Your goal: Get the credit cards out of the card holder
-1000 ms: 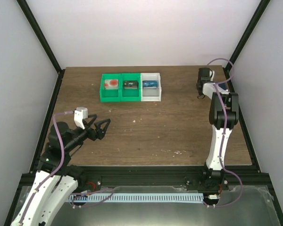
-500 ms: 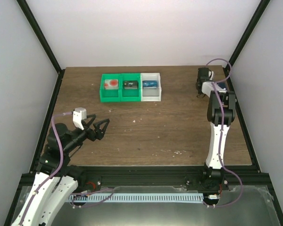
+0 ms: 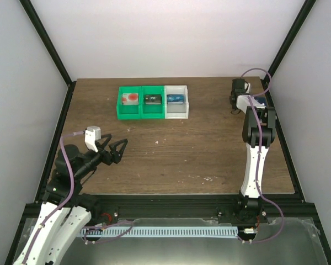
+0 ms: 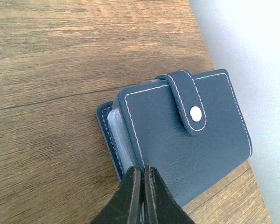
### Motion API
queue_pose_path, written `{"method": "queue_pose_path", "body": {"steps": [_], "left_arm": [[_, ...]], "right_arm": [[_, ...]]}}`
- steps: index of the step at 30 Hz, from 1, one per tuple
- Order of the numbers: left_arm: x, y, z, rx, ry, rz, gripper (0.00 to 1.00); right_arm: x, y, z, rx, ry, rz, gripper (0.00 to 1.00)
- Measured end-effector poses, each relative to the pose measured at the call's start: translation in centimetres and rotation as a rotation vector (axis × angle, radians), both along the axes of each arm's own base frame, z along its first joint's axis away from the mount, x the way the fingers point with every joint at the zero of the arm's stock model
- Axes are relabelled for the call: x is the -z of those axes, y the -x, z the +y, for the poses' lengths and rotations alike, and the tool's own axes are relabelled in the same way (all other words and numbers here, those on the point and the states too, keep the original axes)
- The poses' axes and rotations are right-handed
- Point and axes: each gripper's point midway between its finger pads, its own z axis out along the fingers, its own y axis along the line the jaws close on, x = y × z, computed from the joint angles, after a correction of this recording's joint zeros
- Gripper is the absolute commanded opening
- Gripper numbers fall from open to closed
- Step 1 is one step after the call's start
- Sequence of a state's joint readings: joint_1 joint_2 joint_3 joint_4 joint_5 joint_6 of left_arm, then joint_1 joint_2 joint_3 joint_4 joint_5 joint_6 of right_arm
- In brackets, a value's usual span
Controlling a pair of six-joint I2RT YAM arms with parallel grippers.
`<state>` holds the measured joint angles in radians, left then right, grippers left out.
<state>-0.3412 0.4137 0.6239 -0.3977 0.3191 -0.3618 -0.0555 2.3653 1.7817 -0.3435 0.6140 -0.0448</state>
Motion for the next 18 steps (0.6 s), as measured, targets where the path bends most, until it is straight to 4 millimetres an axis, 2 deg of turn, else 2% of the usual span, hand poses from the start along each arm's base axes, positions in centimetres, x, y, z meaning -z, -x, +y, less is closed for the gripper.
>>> {"method": "queue_pose_path", "body": {"steps": [5,10,14,18], "left_arm": [[0.2,0.0,0.0,-0.001,-0.001,0.003,0.97],[0.2,-0.1,0.1,-0.005,-0.002,0.004,0.97],[0.2,-0.2,0.2,-0.013,-0.003,0.004,0.97],[0.3,-0.3,0.2,-0.019,-0.005,0.006,0.96]], "right_arm": [[-0.1,0.0,0.2,-0.002,-0.01,0.001,0.0],[-0.7,0.4,1.4,-0.013,-0.068,0.001,0.01],[-1.2,2.4,3.5,-0.03,-0.139,0.024,0.0],[-1.7,5.8,7.0,-0.071,-0.206,0.064,0.01]]}}
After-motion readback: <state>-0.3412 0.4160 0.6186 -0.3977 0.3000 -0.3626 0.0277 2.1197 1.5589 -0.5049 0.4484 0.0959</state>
